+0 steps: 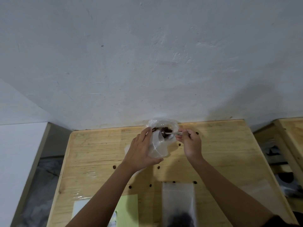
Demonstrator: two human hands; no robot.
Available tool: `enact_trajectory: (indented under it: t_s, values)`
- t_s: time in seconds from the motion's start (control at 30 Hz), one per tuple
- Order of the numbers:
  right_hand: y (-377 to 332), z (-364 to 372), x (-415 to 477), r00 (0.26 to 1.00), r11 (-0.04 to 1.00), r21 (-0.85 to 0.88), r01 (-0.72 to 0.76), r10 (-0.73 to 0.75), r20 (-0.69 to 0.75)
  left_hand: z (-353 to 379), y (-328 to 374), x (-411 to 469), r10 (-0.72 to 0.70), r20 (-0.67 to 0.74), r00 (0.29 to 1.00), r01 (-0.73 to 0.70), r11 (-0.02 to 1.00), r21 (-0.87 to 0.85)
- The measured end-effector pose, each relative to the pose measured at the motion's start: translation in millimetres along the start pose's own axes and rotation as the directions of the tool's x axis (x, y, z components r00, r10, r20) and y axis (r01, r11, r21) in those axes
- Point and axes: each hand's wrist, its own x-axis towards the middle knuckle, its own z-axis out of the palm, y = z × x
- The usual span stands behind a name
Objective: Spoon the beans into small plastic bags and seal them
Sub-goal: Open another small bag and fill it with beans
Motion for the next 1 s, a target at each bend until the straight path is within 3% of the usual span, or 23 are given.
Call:
enact_trajectory:
  t_s: [0.13, 0.27, 0.5, 0.73, 1.0]
  values:
    - [-1, -1, 4, 0.981, 0.965, 0.181, -0.189, 0.195, -0.02, 3, 1, 0, -0.031, 0.002, 1.0, 0.031, 0.999, 0.04]
    - [-12, -14, 8, 0.97, 0.939, 0.258, -0.228, 0.242, -0.022, 7, -2, -1, -0.117, -0.006, 0.993, 0.116, 0.985, 0.128]
    - [-35, -47, 9, 0.987, 0.952, 0.275, -0.135, 0.155, -0.053, 10, 2, 2, -0.202, -0.013, 0.979, 0.202, 0.972, 0.118]
    - [-46, -50, 6, 0.977, 0.998, 0.056, 0.035, -0.046, 0.21, 9, 7, 3, -0.18, -0.032, 0.983, 0.182, 0.98, 0.082]
    - [-34, -39, 10, 0.99, 0.99, 0.037, 0.134, -0.135, 0.038, 7, 3, -4, -0.11, -0.042, 0.993, 0.113, 0.991, 0.074]
